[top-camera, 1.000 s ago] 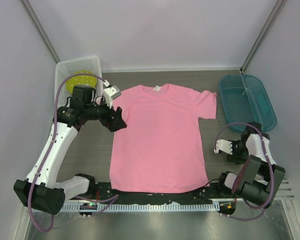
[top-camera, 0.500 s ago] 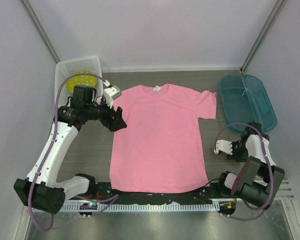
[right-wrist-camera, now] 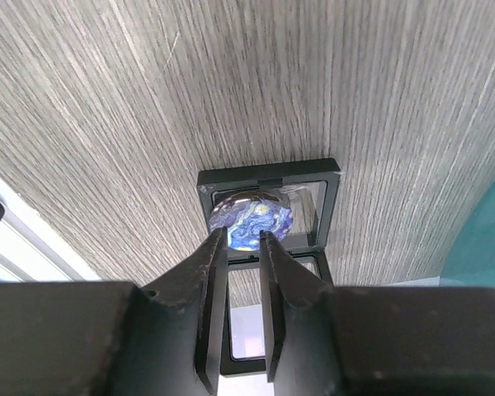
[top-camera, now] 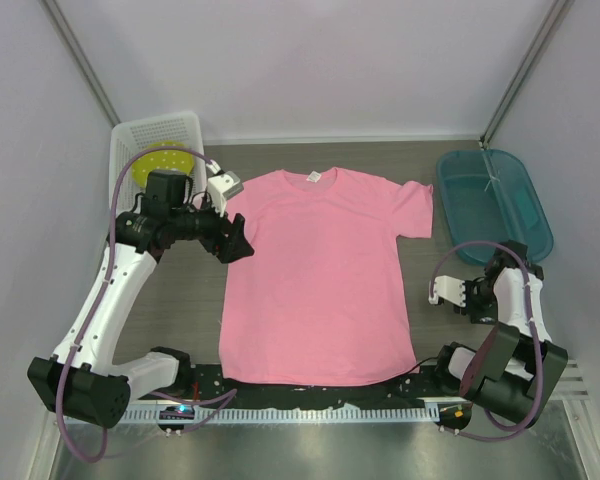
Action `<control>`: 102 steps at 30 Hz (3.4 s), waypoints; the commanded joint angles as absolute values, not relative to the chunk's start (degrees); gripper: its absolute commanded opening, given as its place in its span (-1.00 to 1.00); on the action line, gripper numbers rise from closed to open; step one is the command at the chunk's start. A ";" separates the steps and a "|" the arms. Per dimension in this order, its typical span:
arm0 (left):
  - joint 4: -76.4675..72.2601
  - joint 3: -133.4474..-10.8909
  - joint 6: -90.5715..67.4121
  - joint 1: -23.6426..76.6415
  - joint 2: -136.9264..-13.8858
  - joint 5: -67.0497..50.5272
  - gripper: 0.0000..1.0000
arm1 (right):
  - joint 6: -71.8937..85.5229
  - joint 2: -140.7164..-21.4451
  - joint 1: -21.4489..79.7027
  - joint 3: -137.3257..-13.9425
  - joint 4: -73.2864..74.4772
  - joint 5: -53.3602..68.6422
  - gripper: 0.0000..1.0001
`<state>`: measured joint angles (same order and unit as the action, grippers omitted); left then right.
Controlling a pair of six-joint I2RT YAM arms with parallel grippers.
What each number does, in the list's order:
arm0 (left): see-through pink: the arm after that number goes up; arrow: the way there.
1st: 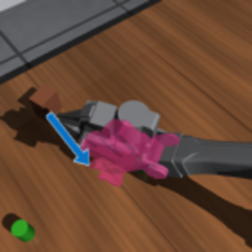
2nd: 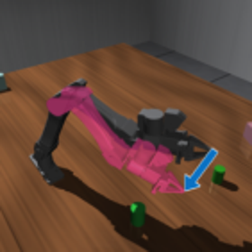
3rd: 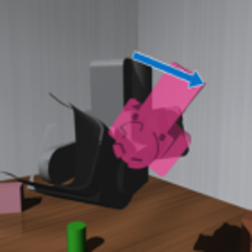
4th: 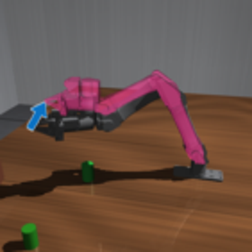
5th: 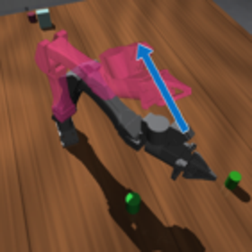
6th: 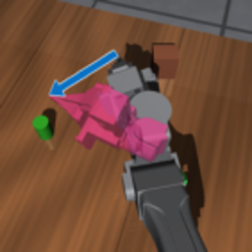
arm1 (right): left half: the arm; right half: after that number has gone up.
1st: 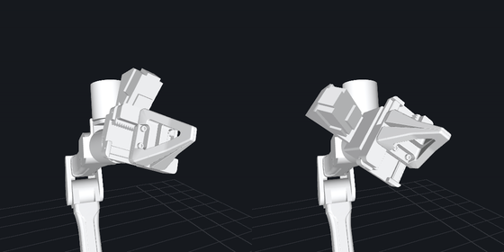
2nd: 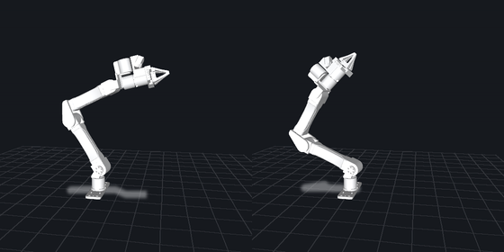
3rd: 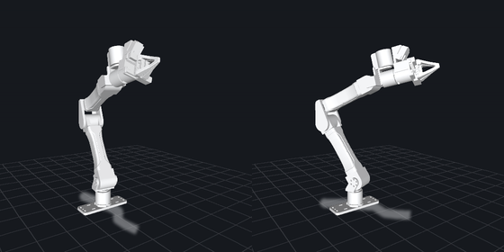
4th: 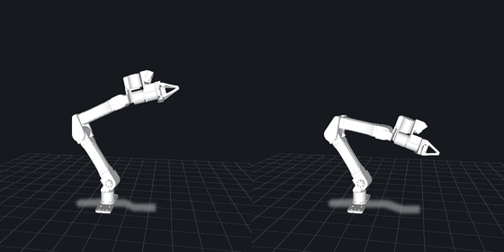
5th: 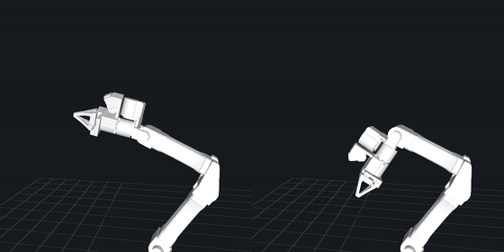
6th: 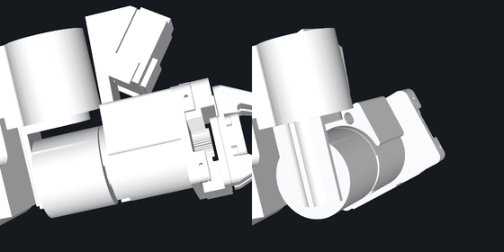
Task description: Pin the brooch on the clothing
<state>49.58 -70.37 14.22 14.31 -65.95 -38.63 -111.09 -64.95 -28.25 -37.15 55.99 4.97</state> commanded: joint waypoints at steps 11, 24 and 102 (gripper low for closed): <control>48.95 -71.81 15.91 14.68 -65.39 -38.58 0.62 | -110.83 -67.76 -30.23 -40.78 55.02 5.01 0.52; 49.57 -72.86 16.17 14.94 -66.62 -38.50 0.62 | -112.85 -69.34 -30.85 -36.39 48.61 3.52 0.58; 28.93 -50.19 52.56 35.67 -51.06 -46.59 0.28 | -40.08 -86.22 28.55 -76.73 68.65 64.78 -0.14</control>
<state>36.29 -51.11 46.24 28.42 -48.66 -50.92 -47.48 -86.19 25.58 -76.90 73.17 61.10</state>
